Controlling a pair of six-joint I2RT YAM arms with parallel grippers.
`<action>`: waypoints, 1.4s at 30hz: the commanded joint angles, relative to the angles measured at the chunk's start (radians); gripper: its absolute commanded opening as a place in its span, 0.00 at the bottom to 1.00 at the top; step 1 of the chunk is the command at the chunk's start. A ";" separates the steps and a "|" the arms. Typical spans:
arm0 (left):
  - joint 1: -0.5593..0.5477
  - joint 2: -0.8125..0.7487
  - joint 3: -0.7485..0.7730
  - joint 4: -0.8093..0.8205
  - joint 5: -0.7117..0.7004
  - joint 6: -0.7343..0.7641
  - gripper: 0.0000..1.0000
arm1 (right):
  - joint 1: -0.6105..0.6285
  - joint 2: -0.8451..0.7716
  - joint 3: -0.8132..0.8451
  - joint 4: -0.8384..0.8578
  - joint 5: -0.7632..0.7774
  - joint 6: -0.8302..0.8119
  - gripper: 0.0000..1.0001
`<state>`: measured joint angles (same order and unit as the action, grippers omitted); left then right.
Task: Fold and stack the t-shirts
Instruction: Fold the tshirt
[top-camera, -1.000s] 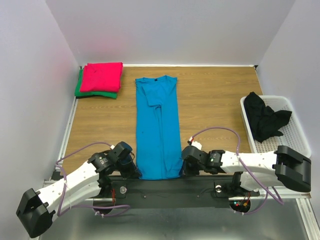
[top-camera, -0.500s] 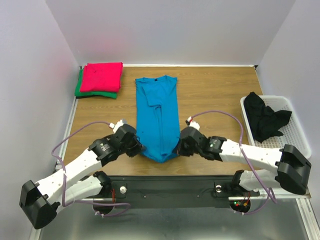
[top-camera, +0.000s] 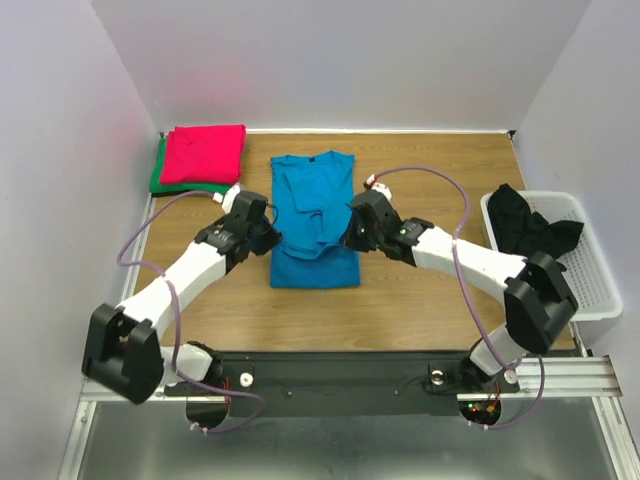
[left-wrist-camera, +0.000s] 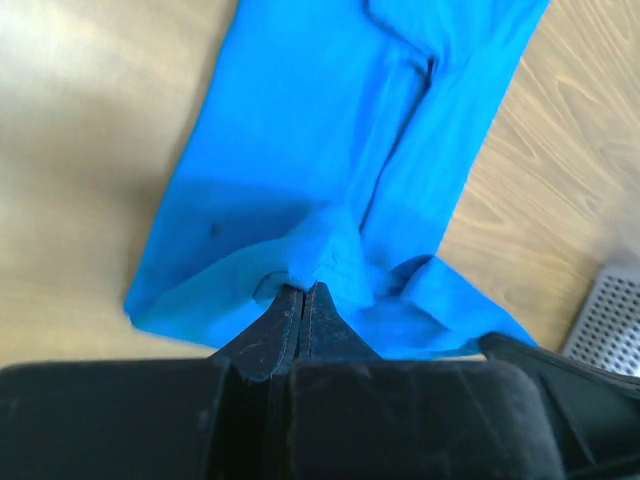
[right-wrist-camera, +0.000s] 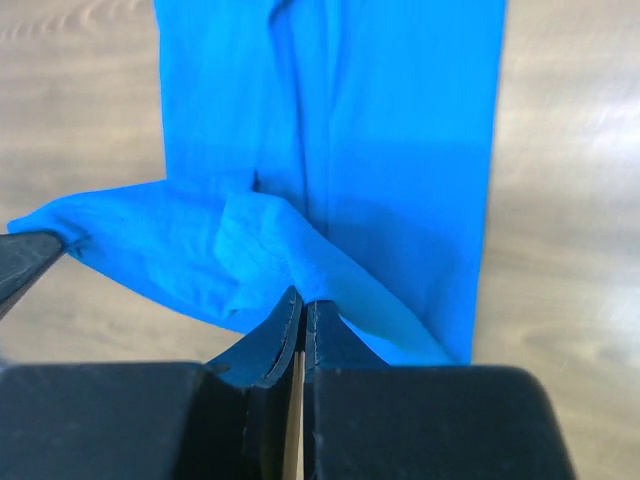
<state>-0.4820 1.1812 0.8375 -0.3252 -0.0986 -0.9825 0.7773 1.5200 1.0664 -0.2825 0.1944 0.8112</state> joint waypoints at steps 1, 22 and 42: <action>0.034 0.101 0.123 0.089 -0.004 0.129 0.00 | -0.053 0.075 0.114 0.028 -0.015 -0.098 0.00; 0.172 0.503 0.371 0.133 0.129 0.258 0.00 | -0.217 0.358 0.328 0.032 -0.085 -0.187 0.00; 0.200 0.367 0.284 0.129 0.135 0.308 0.99 | -0.242 0.286 0.264 0.032 -0.188 -0.195 1.00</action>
<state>-0.2859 1.7412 1.2118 -0.2089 0.0498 -0.6838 0.5415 1.9251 1.3808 -0.2745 0.0566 0.6151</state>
